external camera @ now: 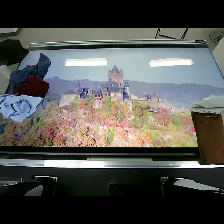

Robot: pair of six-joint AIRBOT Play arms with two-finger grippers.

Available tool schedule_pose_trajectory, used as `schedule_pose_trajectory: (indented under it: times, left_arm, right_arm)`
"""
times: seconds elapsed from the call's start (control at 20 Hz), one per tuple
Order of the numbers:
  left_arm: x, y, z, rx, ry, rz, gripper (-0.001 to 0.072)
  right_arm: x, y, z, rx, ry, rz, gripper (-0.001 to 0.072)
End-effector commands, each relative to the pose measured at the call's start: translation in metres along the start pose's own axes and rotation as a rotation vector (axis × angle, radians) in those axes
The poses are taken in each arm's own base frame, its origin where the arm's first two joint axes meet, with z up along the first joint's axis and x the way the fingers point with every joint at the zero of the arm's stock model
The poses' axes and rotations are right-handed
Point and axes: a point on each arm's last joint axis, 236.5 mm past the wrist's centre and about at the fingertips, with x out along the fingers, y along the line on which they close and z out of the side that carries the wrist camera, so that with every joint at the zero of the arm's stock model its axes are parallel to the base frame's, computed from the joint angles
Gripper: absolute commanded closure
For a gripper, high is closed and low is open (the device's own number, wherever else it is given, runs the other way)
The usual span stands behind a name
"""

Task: Fold the clothes and pants, and hang the long-sleeved shirts on hangers.

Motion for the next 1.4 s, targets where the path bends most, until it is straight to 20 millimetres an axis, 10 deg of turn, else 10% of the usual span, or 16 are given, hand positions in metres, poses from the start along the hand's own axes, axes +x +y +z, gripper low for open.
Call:
schedule_pose_trajectory:
  times: [0.0, 0.3, 0.75, 1.1, 1.35]
  left_arm:
    - [0.000, 0.000, 0.000, 0.000, -0.001, 0.000, 0.0684]
    - [0.000, 0.000, 0.000, 0.007, -0.002, 0.000, 0.0683]
    - [0.000, 0.000, 0.000, 0.006, -0.001, -0.001, 0.0683]
    - [0.000, -0.003, 0.000, 0.006, 0.000, -0.006, 0.0684]
    - [0.006, -0.002, -0.003, 0.005, 0.011, -0.005, 0.0684]
  right_arm:
    - [-0.020, -0.024, -0.002, 0.093, 0.013, -0.054, 0.0661]
    - [-0.033, -0.117, -0.020, 0.143, 0.042, -0.437, 0.0660]
    - [-0.031, -0.252, -0.102, 0.238, 0.200, -0.790, 0.0659]
    - [-0.028, -0.258, -0.118, 0.251, 0.242, -0.795, 0.0660]
    - [-0.022, -0.177, -0.097, 0.247, 0.166, -0.549, 0.0660]
